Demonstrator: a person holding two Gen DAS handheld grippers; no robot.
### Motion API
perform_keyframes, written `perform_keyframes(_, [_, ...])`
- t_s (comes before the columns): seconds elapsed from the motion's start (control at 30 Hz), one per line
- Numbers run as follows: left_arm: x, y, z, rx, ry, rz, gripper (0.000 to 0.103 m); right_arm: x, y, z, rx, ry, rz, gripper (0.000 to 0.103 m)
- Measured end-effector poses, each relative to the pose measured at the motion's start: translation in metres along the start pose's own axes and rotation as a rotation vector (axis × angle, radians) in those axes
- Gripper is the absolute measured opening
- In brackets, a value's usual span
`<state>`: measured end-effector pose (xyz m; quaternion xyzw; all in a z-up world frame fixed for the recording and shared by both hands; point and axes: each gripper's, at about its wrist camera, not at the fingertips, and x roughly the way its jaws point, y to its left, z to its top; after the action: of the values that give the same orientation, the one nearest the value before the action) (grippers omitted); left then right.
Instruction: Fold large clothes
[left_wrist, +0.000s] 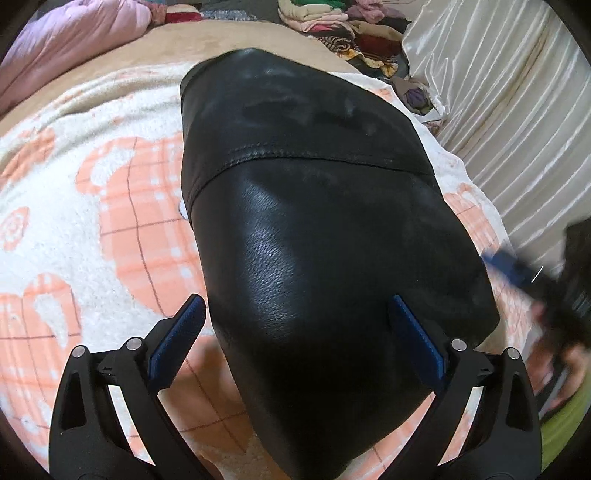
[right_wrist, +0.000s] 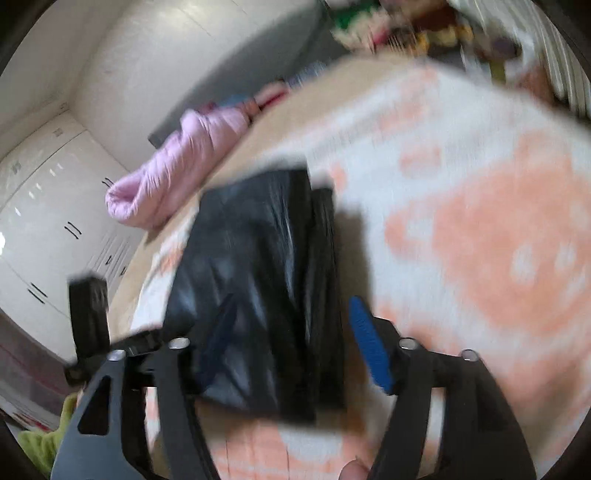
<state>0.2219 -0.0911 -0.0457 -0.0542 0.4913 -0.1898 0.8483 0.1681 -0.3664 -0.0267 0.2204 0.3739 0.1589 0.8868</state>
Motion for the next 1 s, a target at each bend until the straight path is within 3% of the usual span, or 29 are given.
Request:
perform_keyframes(0.13, [0.001,-0.003,0.001,0.005,-0.005,0.013,0.092,0.019,0.021,0.048,-0.075,-0.032,-0.068,0.072])
perform_keyframes(0.27, [-0.003,-0.001,-0.004,0.003,-0.007,0.018,0.092,0.064,0.040,0.078,-0.146,0.024,-0.140,0.072])
perform_keyframes(0.53, [-0.006,-0.006,-0.007,0.019,-0.020,0.031,0.092,0.117,0.032,0.087,-0.125,0.149,-0.233,0.069])
perform_keyframes(0.6, [-0.006,-0.006,-0.008,0.020,-0.021,0.025,0.092,0.117,0.031,0.085,-0.122,0.164,-0.206,0.056])
perform_keyframes(0.77, [-0.009,-0.006,-0.012,0.010,-0.033,0.013,0.092,0.114,0.034,0.082,-0.174,0.162,-0.198,0.044])
perform_keyframes(0.83, [-0.009,-0.008,-0.013,0.019,-0.036,0.020,0.092,0.111,0.037,0.082,-0.208,0.158,-0.191,0.028])
perform_keyframes(0.87, [-0.009,-0.009,-0.012,0.027,-0.033,0.025,0.092,0.107,0.040,0.081,-0.228,0.148,-0.186,0.014])
perform_keyframes(0.9, [-0.008,-0.010,-0.012,0.028,-0.032,0.025,0.092,0.101,0.043,0.082,-0.245,0.130,-0.153,0.009])
perform_keyframes(1.0, [-0.008,-0.011,-0.012,0.033,-0.041,0.019,0.093,0.082,0.047,0.090,-0.287,0.050,-0.100,0.008])
